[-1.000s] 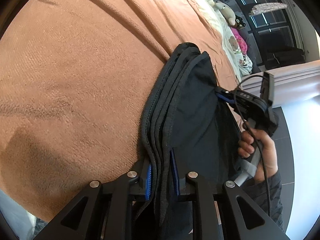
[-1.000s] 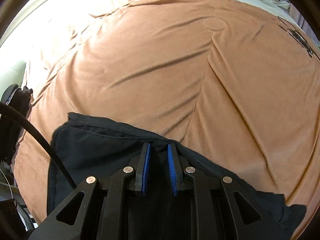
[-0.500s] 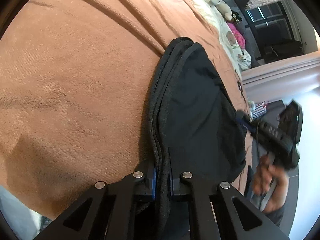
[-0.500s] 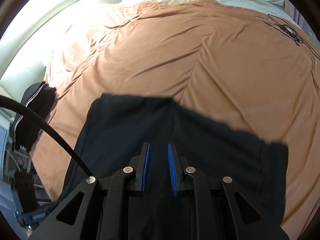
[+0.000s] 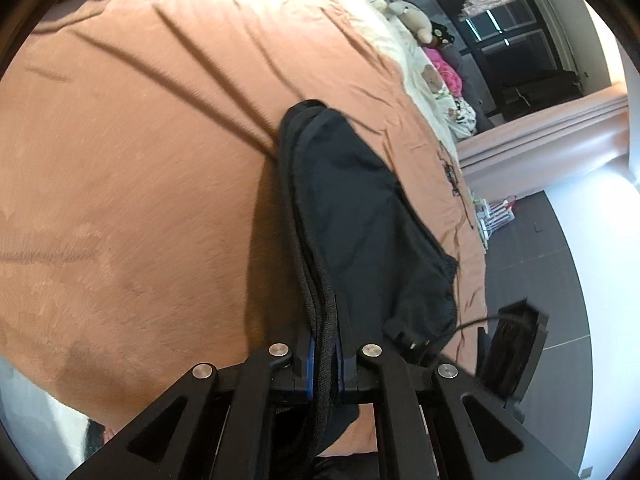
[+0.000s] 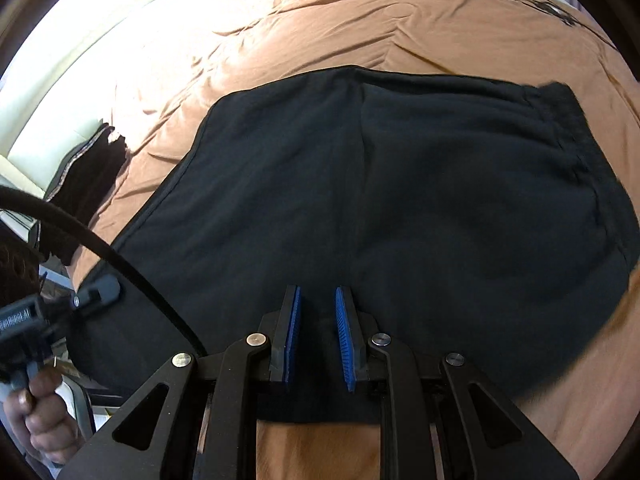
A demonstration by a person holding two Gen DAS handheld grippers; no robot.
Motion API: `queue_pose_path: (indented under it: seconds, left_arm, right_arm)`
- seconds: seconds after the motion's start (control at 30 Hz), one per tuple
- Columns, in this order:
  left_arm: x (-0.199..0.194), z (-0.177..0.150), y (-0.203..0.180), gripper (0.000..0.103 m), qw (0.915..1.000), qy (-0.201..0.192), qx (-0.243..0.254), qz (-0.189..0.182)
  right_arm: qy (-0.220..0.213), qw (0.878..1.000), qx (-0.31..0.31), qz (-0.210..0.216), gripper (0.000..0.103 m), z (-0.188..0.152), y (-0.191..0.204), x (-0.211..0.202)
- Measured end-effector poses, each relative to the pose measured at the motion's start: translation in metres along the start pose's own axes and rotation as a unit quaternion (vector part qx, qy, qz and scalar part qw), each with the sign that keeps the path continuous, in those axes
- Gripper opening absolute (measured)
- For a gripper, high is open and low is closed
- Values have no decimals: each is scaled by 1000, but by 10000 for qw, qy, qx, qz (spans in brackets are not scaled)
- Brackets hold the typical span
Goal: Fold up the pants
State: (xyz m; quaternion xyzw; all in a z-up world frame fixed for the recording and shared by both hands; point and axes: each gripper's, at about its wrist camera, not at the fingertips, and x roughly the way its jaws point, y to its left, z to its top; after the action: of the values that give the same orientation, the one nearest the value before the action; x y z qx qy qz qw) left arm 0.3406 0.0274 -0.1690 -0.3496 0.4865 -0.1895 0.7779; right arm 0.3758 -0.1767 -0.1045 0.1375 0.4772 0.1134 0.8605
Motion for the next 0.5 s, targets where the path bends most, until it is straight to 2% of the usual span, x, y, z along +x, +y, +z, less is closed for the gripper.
queue_pose_path:
  seconds: [0.13,0.27,0.4,0.5]
  left_arm:
    - [0,7,-18,7,9999,-9,144,-80]
    - [3,10,-37,7,9994,25,338,-119]
    - [5,17,-59,7,9984,19,551,-128]
    - [8,21,-76,7,9973,31,715,-148]
  right_arm:
    - [-195,9995,241,64,16,-16,-5,-10]
    - [-119,9994,272,194,16,-28,-8,-8]
    - [-131,9987,312,368,16,-29,-12,-19]
    - [-297,9974,443,476,16,-28,-24,-37]
